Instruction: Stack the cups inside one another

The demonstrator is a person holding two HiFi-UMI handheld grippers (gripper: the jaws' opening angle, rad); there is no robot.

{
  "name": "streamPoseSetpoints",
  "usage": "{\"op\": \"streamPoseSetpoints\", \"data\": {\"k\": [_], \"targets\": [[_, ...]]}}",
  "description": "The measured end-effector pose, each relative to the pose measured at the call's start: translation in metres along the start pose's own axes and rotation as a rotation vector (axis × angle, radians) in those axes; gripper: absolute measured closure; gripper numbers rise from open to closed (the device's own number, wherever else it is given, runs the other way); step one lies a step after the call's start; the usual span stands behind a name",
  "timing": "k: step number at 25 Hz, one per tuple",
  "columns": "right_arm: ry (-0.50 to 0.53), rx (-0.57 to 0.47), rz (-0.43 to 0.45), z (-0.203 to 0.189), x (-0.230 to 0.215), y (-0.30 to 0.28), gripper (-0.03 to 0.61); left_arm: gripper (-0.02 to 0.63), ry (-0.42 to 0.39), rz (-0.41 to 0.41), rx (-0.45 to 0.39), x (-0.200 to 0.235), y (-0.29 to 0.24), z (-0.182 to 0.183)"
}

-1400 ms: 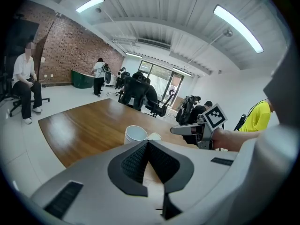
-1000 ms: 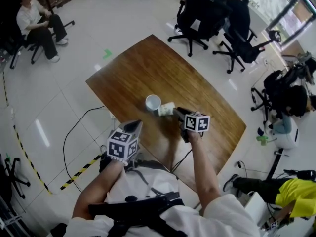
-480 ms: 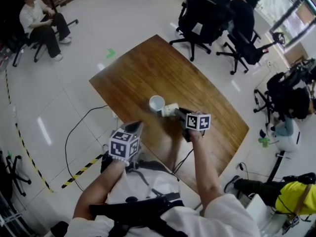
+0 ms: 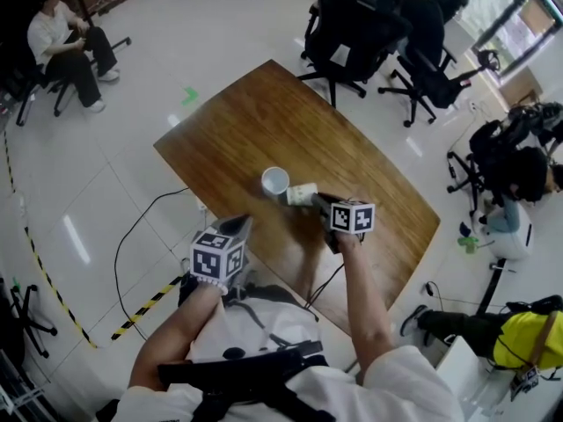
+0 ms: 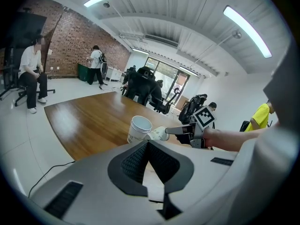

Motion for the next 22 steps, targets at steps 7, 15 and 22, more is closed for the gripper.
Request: {"op": "streamPoseSetpoints", "data": {"k": [7, 15, 22], "targets": [[0.066, -0.032, -0.04, 0.004, 0.006, 0.025, 0.556, 0.618, -0.006, -0.024, 0.006, -0.008, 0.0, -0.004], [0.171, -0.052, -0.07, 0.013, 0.025, 0.044, 0.56, 0.617, -0.005, -0.036, 0.009, -0.009, 0.006, -0.008], [0.369, -0.086, -0.06, 0.053, 0.064, 0.055, 0.56, 0.617, -0.007, -0.032, 0.003, -0.01, 0.006, -0.006]]}}
Point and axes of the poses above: the fingertips, and each gripper's own axes: y backward along the fingers, x to its left, z out of its top, the point moved 10 cm from there along y, backward along the fingers, and after that the axes turned 5 degrees about -x, right-handed, at the moved point
